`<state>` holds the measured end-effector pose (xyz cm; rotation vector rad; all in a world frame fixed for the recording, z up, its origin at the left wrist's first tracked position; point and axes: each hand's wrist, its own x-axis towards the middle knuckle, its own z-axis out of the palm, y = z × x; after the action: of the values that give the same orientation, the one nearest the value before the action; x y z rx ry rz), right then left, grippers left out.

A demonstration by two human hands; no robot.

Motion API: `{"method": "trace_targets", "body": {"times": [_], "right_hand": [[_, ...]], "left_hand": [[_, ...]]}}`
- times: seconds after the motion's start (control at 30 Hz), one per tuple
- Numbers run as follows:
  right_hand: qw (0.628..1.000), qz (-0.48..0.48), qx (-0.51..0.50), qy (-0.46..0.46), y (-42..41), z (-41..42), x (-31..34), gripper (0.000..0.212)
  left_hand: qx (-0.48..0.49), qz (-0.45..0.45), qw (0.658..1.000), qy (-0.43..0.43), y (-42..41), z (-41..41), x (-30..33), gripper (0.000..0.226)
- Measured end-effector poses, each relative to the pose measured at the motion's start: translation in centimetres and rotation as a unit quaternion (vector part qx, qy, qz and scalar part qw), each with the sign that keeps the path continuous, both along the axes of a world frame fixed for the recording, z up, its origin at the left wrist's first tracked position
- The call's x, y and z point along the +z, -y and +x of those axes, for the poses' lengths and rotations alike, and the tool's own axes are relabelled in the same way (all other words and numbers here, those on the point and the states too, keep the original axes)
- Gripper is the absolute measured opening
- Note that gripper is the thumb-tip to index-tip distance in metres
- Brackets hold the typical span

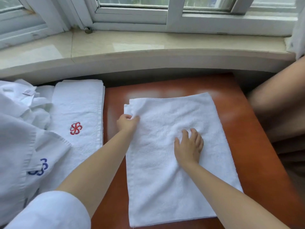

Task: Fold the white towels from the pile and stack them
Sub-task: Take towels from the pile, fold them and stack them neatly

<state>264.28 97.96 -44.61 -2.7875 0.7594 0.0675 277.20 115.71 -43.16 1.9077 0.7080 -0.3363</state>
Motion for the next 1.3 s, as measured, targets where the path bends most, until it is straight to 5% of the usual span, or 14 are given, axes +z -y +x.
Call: {"method": "trace_targets", "body": {"times": [0.2, 0.47, 0.63, 0.77, 1.0, 1.3], "right_hand": [[1.0, -0.001, 0.026, -0.003, -0.4, 0.3, -0.4, 0.043], [1.0, 0.009, 0.024, 0.017, 1.6, 3.3, 0.7, 0.039], [0.998, 0.016, -0.051, 0.044, 4.8, 6.4, 1.4, 0.044], [0.981, 0.034, -0.187, 0.031, 6.2, 4.7, 1.1, 0.049], [0.984, 0.024, -0.174, -0.014, 4.8, -0.8, 1.0, 0.055], [0.995, 0.058, -0.074, -0.041, 1.2, -4.1, 2.0, 0.05]], "left_hand": [[0.045, 0.008, 0.993, 0.107, -1.2, -0.7, -0.8, 0.027], [0.036, 0.045, 0.998, 0.003, -3.0, 1.8, -1.4, 0.015], [0.009, 0.009, 1.0, -0.015, -3.3, 2.2, -1.0, 0.058], [0.016, 0.053, 0.998, -0.003, -3.4, -1.1, -1.0, 0.07], [-0.088, 0.209, 0.973, -0.046, -2.2, -8.4, -0.7, 0.036], [-0.074, 0.164, 0.984, 0.004, -2.9, -10.0, 0.4, 0.034]]}}
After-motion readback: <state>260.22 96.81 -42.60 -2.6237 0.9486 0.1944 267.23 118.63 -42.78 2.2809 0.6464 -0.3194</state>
